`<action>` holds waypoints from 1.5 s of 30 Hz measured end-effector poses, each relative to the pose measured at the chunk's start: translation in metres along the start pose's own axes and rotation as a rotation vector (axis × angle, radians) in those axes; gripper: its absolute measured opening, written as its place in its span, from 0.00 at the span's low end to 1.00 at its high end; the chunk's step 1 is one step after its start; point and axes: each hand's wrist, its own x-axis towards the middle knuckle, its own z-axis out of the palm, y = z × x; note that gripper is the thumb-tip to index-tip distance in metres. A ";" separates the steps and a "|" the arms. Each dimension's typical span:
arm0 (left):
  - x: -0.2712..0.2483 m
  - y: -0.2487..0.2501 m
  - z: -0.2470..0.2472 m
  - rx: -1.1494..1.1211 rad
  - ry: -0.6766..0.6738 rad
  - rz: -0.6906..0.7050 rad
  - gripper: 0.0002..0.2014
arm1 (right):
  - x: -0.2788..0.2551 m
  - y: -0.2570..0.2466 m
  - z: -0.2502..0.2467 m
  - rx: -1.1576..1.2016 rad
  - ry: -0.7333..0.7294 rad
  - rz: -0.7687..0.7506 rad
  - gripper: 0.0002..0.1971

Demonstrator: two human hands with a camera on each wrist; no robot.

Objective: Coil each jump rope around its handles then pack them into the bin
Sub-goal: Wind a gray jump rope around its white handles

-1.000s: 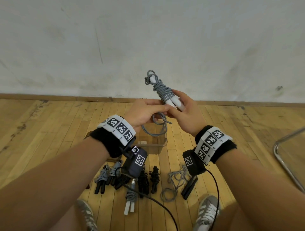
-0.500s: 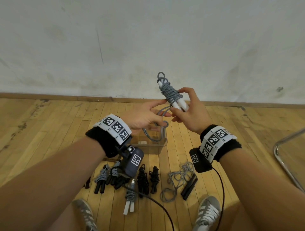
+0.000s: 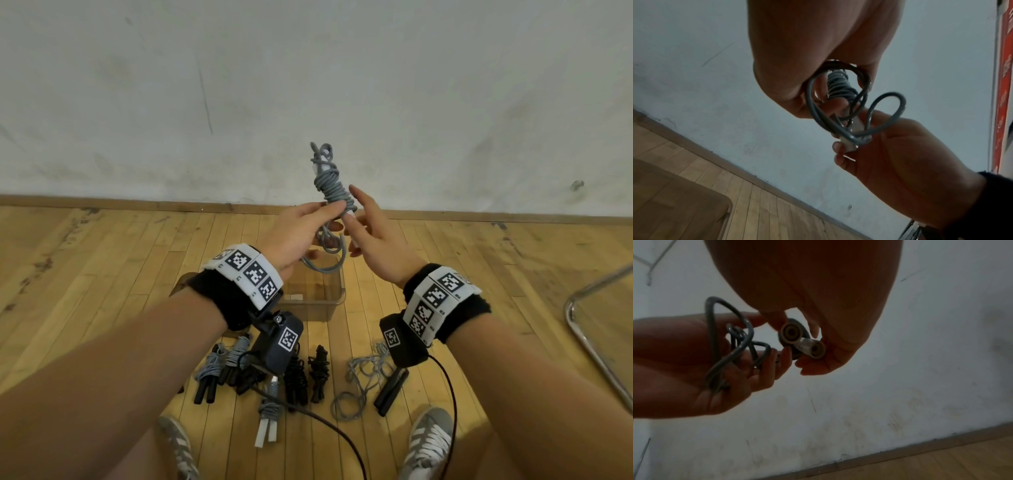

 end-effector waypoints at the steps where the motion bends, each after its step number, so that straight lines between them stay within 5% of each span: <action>1: 0.000 0.000 0.000 0.000 0.018 0.009 0.15 | 0.000 0.000 0.001 0.014 0.010 0.018 0.34; 3: 0.001 0.000 0.001 -0.008 0.042 0.019 0.16 | -0.001 -0.003 0.002 0.067 -0.003 0.043 0.31; 7: 0.001 0.003 0.000 -0.035 0.011 0.009 0.14 | -0.004 -0.009 0.003 0.200 -0.045 -0.001 0.08; 19: -0.001 0.004 -0.005 -0.014 -0.120 -0.053 0.11 | 0.000 -0.002 -0.015 0.191 0.226 0.117 0.23; 32: 0.003 0.008 -0.010 -0.012 0.028 0.020 0.10 | 0.002 0.001 -0.012 0.130 0.076 0.147 0.19; 45: 0.009 0.000 -0.011 0.037 0.109 0.027 0.09 | 0.000 -0.004 0.001 -0.108 -0.030 -0.082 0.28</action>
